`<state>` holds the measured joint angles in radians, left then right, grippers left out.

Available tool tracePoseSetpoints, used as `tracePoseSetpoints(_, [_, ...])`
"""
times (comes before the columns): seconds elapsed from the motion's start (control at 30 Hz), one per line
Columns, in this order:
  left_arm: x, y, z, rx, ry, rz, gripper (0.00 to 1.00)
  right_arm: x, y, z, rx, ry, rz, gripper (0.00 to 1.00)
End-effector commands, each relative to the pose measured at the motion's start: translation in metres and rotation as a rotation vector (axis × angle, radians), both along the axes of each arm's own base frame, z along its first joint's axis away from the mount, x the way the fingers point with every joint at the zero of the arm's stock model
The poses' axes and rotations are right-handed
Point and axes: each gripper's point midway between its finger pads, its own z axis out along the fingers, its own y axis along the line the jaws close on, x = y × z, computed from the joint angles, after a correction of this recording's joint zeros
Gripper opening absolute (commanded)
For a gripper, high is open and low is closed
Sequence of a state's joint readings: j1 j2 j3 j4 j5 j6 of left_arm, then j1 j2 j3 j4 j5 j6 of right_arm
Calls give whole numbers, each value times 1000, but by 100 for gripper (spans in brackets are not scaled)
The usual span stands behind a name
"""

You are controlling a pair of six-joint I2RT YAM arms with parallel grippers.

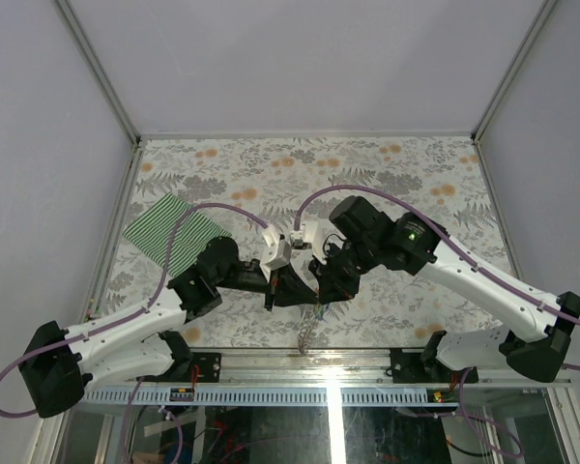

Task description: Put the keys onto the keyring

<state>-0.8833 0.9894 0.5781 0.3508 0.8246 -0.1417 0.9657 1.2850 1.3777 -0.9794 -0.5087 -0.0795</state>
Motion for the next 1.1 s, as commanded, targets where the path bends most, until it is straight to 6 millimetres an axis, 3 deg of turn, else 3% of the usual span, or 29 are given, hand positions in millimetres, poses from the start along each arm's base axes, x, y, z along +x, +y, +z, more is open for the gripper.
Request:
tracePoseSetpoints(0.0, [4, 1, 34, -115, -64, 57, 0, 8, 11, 44, 179, -134, -12, 21])
tracePoseSetpoints(0.13, [5, 11, 64, -282, -70, 126, 0, 19, 11, 65, 279, -236, -72, 31])
tracePoseSetpoints(0.37, [0, 38, 94, -534, -49, 202, 0, 29, 14, 105, 544, -329, -212, 36])
tracePoseSetpoints(0.57, [-4, 50, 107, -631, -44, 215, 0, 19, 22, 106, 598, -247, -202, 38])
tracePoseSetpoints(0.7, [-5, 53, 113, -657, -51, 214, 0, 22, 27, 105, 604, -165, -280, 41])
tracePoseSetpoints(1.07, [-3, 55, 114, -675, -51, 231, 0, 14, 32, 121, 759, -25, -361, 38])
